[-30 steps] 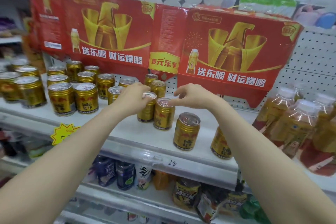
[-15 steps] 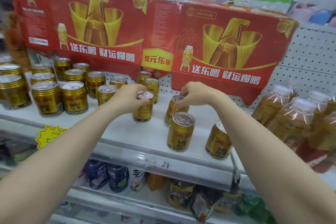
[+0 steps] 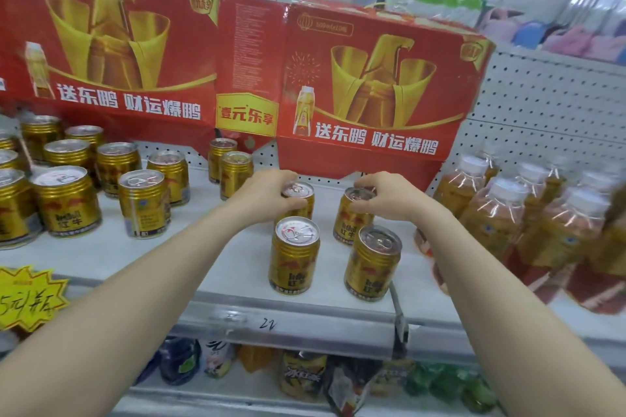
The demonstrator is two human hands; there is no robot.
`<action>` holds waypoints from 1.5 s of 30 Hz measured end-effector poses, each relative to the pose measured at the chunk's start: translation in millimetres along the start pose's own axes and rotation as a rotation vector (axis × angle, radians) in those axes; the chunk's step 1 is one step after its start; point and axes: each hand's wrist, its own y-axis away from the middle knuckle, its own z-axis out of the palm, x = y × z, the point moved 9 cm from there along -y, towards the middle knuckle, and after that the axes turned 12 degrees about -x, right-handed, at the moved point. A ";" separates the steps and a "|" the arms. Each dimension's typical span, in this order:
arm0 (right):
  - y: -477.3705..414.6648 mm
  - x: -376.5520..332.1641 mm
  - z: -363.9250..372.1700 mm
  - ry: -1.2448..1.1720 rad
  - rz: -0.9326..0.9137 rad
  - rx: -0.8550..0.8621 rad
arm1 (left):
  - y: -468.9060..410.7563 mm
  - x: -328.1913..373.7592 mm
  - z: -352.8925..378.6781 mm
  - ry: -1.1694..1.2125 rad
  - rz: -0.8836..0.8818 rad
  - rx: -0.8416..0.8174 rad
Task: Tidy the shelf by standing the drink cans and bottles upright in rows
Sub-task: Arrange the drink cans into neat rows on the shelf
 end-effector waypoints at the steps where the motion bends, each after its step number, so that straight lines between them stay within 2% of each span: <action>1: 0.5 0.4 0.5 -0.005 -0.002 0.019 | -1.9 -0.3 0.5 -0.001 0.000 -0.007; 6: 1.7 1.0 0.0 -0.026 0.010 0.128 | -8.6 -3.9 0.7 -0.041 -0.008 -0.024; 12: -1.7 4.0 3.7 -0.013 0.031 0.152 | -14.4 -5.4 -1.0 -0.114 -0.057 -0.002; 16: -4.3 4.2 2.7 -0.010 0.014 0.180 | -16.3 -0.4 5.9 0.053 0.044 -0.145; 18: -4.7 3.3 2.7 -0.005 0.011 0.174 | -17.4 -1.3 10.8 0.050 0.045 -0.182; 21: -7.2 2.1 3.7 0.027 0.027 0.157 | -20.7 -3.7 10.6 -0.032 -0.005 -0.082; 24: -9.1 2.2 3.3 0.010 0.014 0.160 | -19.5 0.6 5.6 -0.043 0.019 -0.023; 32: -13.1 1.5 4.0 0.000 -0.024 0.092 | -14.4 4.6 4.7 -0.063 0.057 -0.108; 37: -24.9 2.3 2.5 0.060 -0.002 -0.042 | -10.6 4.3 4.0 -0.033 0.071 -0.110; 40: -35.3 -5.2 -11.1 0.094 -0.005 -0.050 | -7.0 -9.8 -10.7 0.017 0.034 -0.035; 43: -52.7 -33.1 -27.4 0.110 -0.115 0.018 | -0.3 -39.6 -44.6 -0.117 -0.037 0.145; 45: -68.7 -58.2 -28.7 0.114 -0.198 -0.004 | 6.4 -69.5 -67.0 -0.221 -0.134 0.233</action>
